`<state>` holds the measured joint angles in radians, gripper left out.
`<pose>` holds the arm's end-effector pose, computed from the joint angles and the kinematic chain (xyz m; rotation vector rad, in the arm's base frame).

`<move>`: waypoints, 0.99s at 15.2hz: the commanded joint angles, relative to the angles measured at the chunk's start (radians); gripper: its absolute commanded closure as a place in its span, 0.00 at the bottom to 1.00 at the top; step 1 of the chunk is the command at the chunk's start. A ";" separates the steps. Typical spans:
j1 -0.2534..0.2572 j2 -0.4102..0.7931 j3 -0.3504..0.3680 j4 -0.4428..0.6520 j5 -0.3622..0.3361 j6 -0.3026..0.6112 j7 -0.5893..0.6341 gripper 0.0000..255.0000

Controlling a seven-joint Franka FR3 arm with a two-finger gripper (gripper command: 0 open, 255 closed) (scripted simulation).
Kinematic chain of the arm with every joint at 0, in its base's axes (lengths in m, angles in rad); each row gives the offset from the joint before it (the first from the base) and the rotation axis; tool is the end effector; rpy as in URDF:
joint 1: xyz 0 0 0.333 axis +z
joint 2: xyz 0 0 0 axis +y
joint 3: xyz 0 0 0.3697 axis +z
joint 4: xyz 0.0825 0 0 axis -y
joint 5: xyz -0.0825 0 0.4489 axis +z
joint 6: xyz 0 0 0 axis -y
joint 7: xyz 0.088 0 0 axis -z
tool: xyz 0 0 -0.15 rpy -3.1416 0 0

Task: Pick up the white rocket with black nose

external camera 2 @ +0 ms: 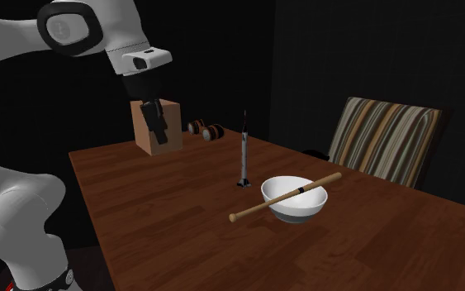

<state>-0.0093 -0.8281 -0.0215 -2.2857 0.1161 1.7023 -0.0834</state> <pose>0.3420 0.0027 0.6533 -2.9980 -0.0848 -0.3789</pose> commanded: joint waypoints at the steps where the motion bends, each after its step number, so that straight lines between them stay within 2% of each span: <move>1: 0.000 0.000 0.000 0.000 0.000 0.000 0.000 0.00; 8: 0.032 -0.002 0.067 -0.240 0.073 0.397 0.020 0.00; 15: 0.084 0.144 0.142 -0.370 0.157 0.838 0.027 0.00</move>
<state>0.0674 -0.7118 0.1107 -2.6462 0.2613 2.4718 -0.0574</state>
